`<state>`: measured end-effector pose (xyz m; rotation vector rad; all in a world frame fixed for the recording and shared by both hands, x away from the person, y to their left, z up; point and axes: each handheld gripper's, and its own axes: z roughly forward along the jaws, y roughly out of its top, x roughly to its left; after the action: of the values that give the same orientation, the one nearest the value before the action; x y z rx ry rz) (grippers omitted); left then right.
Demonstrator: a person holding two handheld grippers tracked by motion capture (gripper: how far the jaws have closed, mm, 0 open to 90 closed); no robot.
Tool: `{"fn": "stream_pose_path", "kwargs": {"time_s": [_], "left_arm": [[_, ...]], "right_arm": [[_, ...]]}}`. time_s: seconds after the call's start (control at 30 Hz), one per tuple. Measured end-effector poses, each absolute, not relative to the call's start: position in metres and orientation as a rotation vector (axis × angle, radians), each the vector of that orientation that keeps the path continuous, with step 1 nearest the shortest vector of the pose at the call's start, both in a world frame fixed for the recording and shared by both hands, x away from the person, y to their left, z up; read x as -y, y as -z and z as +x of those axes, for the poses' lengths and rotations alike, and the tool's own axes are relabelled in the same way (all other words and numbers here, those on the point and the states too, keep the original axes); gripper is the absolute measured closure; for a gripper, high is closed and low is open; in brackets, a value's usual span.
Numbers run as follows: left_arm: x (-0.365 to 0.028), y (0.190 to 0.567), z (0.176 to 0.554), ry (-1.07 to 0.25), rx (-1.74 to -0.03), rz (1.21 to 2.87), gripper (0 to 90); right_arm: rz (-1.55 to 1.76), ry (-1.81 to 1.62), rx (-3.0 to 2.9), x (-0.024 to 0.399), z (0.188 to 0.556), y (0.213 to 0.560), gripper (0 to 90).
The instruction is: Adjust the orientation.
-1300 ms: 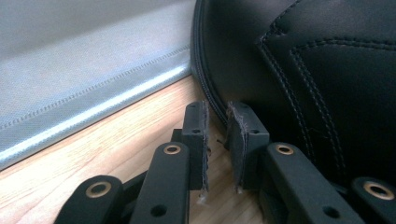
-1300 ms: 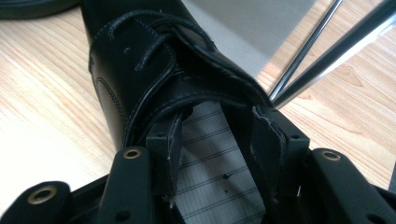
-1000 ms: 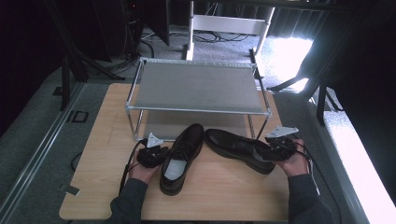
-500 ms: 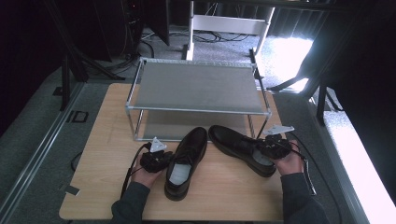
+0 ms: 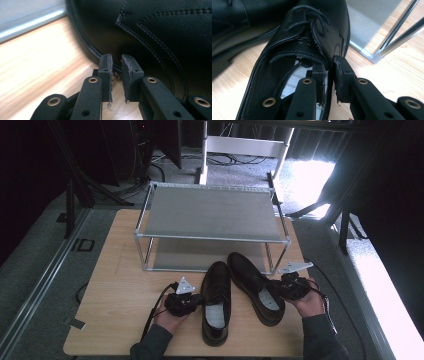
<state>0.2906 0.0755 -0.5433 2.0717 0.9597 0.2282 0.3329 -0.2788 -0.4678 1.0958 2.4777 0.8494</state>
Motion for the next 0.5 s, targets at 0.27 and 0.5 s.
{"fn": "stream_pose_path", "kwargs": {"time_s": [0.27,0.5], "left_arm": [[-0.058,0.543,0.282,-0.183,-0.920,2.065,78.1],[-0.044,0.543,0.277,-0.129,-0.871,2.072,78.2]], "right_arm": [[1.058,-0.789,-2.509,0.279,0.323,0.465,81.9],[1.036,-0.783,-2.547,0.285,0.311,0.465,82.1]]}}
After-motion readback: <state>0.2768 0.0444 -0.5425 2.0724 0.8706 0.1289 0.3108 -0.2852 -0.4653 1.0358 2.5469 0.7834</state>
